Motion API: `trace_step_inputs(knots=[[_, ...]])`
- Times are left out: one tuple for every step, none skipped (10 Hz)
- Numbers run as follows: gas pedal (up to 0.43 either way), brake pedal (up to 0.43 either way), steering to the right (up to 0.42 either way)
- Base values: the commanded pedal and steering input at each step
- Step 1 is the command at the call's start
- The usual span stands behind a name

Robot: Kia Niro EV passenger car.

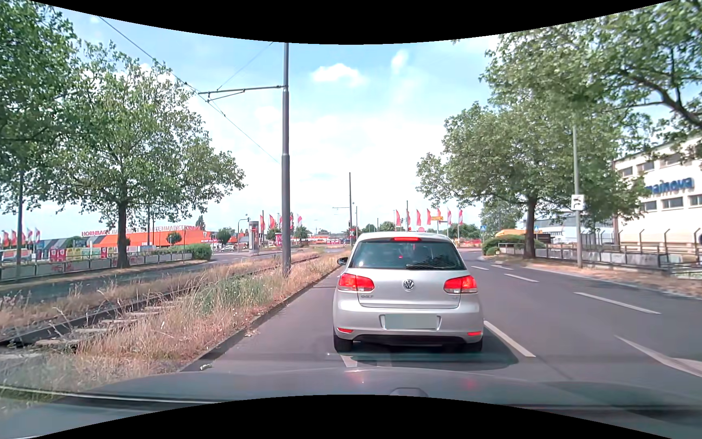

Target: Follow the waypoints while adhering to traffic rules and regulations

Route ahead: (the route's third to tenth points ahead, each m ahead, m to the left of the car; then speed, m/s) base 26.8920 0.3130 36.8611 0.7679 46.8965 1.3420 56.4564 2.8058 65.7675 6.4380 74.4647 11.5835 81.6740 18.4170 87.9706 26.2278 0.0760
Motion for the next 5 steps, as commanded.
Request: trace_step_inputs(knots=[[0.000,0.207,-0.001],[0.000,0.207,-0.001],[0.000,0.207,-0.001],[0.000,0.207,-0.001],[0.000,0.207,-0.001]])
